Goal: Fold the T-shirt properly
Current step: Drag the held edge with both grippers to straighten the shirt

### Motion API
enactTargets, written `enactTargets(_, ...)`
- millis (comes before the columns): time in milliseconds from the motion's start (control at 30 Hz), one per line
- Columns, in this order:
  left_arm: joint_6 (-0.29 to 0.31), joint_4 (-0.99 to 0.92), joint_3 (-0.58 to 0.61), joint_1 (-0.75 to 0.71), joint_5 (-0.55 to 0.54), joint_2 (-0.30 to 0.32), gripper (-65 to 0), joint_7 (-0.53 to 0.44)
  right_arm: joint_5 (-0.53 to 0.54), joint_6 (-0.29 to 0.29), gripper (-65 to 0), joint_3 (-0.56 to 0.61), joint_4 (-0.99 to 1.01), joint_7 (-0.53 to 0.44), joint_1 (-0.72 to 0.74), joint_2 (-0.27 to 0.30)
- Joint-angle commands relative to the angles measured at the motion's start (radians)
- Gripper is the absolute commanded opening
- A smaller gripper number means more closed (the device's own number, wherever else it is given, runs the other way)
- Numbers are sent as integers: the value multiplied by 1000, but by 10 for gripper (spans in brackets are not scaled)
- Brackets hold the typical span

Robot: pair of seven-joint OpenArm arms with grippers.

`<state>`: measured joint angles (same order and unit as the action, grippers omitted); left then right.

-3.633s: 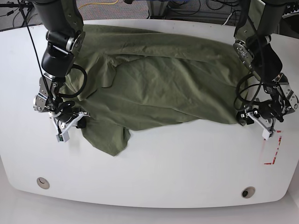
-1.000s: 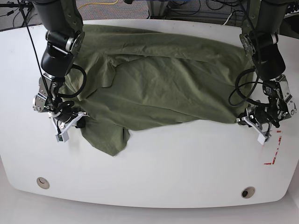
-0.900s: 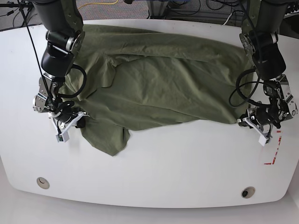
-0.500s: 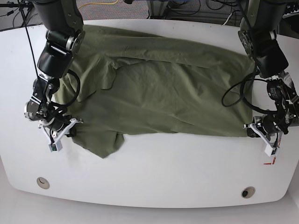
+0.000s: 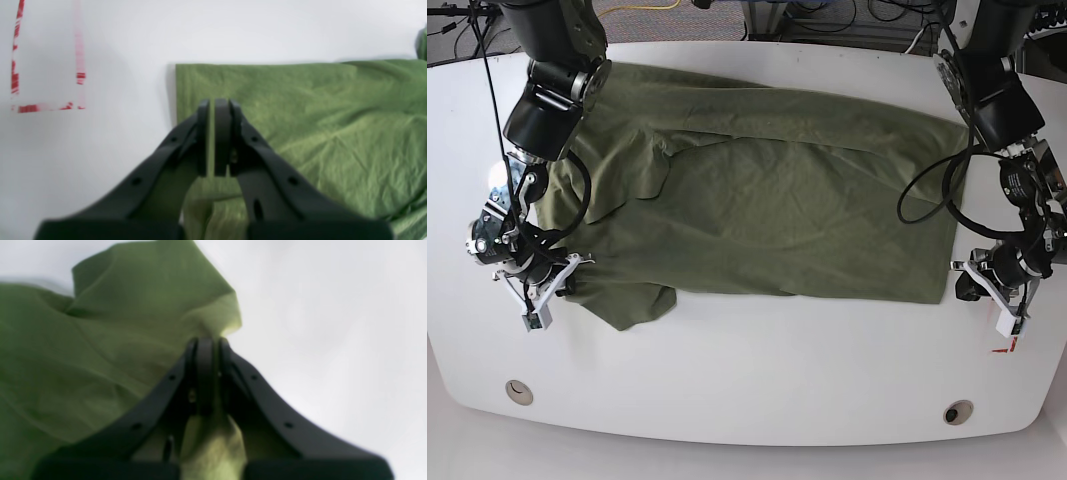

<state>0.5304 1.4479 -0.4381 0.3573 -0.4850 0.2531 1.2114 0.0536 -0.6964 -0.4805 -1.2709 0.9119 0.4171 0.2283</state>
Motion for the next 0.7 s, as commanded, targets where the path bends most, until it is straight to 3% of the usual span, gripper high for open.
enactTargets(0,0,35,-1,6,-33,16,-646,-14,12,-2,-639,-4,-95,26,4,15)
enactTargets(333,-3,-37,-3,-14,-28,35,-621,-18,12,-2,-639,-4,-137,65,-42,15)
enactTargets(533,-10,-166,-3,41,-28,35,-444,-84,12,-2,-639,-4,-135,45,-47,12)
enactTargets(667,-100,-275,-3,76,-28,35,-308,-169,12,-2,-639,-4,-135,45,-47,12)
